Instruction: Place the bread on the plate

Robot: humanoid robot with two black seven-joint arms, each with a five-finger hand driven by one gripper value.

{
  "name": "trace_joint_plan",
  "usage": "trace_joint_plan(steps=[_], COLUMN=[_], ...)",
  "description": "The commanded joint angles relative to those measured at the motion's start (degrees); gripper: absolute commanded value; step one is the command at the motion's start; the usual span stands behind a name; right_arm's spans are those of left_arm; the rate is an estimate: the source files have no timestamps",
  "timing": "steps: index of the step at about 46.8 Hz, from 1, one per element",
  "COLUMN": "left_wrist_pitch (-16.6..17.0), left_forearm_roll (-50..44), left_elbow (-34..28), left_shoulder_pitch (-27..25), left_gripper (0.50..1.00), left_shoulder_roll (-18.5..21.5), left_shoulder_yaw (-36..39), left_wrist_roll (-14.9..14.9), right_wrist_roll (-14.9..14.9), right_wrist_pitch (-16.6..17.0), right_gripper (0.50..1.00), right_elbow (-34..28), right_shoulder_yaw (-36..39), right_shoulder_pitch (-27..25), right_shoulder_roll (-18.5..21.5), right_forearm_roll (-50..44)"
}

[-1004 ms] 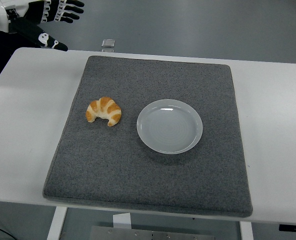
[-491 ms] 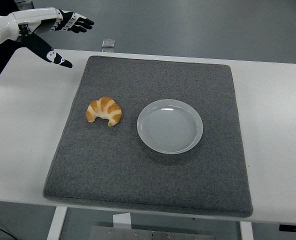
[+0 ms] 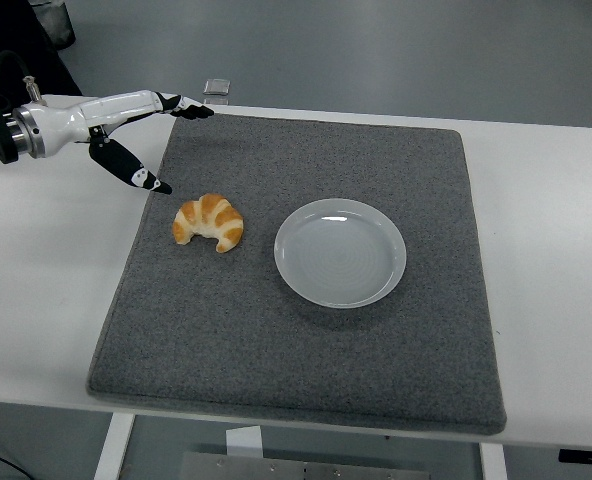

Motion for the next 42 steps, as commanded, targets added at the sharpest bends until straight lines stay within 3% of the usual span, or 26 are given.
trace_joint_plan(steps=[1,7,11,30,42], left_wrist_pitch=[3.85,10.0,12.03,12.12,12.12], left_forearm_roll=[2.2,2.91,2.91,6.77,8.27], left_elbow=[0.05,0.4,0.67,7.96,8.31], left_shoulder_pitch=[0.01,0.01,-0.08,0.09,0.62], left_gripper=[0.994,0.994,0.994,0.994,0.994], left_shoulder_roll=[-0.65,-2.58,-3.29,-11.02,-11.29], left_shoulder_yaw=[2.7,6.74,8.85,9.65,10.09], left_wrist_roll=[0.09,0.09,0.09,0.44,0.36], right_wrist_roll=[0.0,0.0,0.0,0.0,0.0], right_wrist_pitch=[0.0,0.0,0.0,0.0,0.0], right_gripper=[0.952,0.954,0.954,0.952,0.952], right_elbow=[0.0,0.0,0.0,0.0,0.0], right_shoulder_yaw=[-0.05,-0.05,0.04,-0.05,-0.05], right_shoulder_pitch=[0.0,0.0,0.0,0.0,0.0], right_shoulder_roll=[0.0,0.0,0.0,0.0,0.0], right_forearm_roll=[0.0,0.0,0.0,0.0,0.0])
